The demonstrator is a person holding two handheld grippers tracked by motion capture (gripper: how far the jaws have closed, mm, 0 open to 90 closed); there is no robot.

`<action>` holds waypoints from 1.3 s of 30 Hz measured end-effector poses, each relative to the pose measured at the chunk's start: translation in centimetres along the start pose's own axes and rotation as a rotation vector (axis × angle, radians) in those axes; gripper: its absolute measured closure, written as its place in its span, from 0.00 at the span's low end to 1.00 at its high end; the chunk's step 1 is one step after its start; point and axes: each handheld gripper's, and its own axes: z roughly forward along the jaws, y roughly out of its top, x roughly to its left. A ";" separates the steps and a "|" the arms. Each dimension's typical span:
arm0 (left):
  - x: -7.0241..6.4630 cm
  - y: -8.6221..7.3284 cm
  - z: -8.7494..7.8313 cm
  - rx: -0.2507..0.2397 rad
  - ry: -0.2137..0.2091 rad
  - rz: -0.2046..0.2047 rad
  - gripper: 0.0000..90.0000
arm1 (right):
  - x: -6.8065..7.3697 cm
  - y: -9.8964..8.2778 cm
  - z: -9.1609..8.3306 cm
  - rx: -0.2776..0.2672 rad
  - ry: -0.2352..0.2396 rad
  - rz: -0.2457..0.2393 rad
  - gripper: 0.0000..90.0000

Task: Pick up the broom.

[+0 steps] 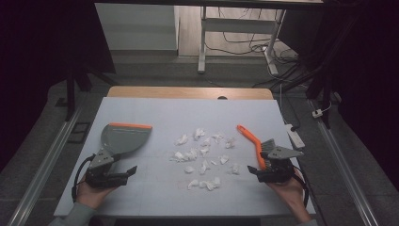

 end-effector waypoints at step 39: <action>0.4 0.5 1.0 0.009 0.011 0.033 0.23 | -0.1 1.5 -0.1 0.062 -0.026 0.003 0.28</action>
